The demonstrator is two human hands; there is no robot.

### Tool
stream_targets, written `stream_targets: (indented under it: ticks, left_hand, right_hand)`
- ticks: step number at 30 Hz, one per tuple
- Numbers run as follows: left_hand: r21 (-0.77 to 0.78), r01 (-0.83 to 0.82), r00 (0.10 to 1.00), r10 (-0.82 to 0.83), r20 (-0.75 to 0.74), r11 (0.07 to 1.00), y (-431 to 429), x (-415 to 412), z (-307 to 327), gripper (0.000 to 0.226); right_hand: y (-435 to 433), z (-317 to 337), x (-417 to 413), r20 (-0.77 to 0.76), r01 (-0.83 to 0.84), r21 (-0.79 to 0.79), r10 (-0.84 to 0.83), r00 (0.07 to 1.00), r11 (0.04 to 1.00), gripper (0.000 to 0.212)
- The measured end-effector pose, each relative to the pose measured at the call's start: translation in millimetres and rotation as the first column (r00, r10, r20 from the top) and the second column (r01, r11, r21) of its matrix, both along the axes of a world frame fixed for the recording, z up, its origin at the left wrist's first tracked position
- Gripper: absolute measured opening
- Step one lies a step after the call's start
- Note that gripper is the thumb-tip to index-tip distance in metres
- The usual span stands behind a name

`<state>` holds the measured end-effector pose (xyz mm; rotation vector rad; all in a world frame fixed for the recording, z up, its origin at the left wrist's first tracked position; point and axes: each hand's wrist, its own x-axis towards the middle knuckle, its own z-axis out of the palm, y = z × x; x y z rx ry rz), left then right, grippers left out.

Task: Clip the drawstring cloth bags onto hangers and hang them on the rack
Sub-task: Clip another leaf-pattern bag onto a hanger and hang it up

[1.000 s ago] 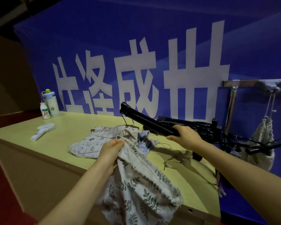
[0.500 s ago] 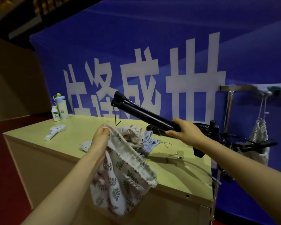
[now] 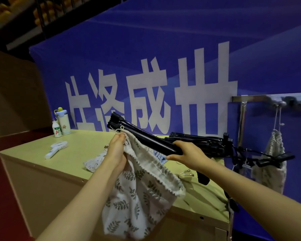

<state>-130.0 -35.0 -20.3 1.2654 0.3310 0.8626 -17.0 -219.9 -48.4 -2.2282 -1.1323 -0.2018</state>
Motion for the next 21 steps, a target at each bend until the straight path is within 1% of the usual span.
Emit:
stream_targets:
  ticks: [3,5,8,11,14,17,19,21]
  left_hand:
    - [-0.075,0.011,0.999,-0.009,0.033,0.997,-0.6,0.3,0.2,0.032]
    - [-0.078,0.027,0.999,-0.025,0.023,0.997,2.4,-0.7,-1.1,0.031]
    - [0.007,0.003,0.999,-0.003,-0.048,1.0,9.6,-3.4,-6.1,0.03]
    - [0.128,-0.071,0.985,0.089,-0.146,0.989,16.7,-10.0,-11.8,0.033]
    - [0.216,-0.177,0.939,0.231,-0.256,0.96,31.5,-15.1,-19.7,0.031]
    - [0.21,-0.316,0.875,0.37,-0.311,0.925,44.0,-20.8,-23.4,0.035]
    - [0.212,-0.353,0.843,0.408,-0.35,0.911,47.8,-23.0,-24.4,0.04]
    - [0.216,-0.366,0.835,0.422,-0.352,0.905,48.5,-24.9,-24.0,0.044]
  right_hand:
    - [7.2,-0.8,-3.6,0.069,0.018,-0.082,-0.012,0.998,0.996,0.044]
    - [10.6,-0.7,-4.6,0.085,0.045,-0.077,-0.039,0.996,0.996,0.041]
    - [9.4,1.8,-1.5,0.087,0.098,-0.022,-0.096,0.992,0.995,0.041]
    - [2.5,3.8,3.5,0.049,0.136,0.012,-0.137,0.989,0.991,0.039]
    - [-5.0,5.2,5.6,0.017,0.146,0.05,-0.147,0.989,0.988,0.041]
    - [-12.9,8.2,7.1,0.036,0.154,0.056,-0.156,0.987,0.986,0.039]
    - [-18.5,10.0,7.3,0.071,0.158,0.047,-0.161,0.984,0.986,0.038]
    - [-22.9,11.3,6.2,0.114,0.155,0.025,-0.157,0.981,0.988,0.038]
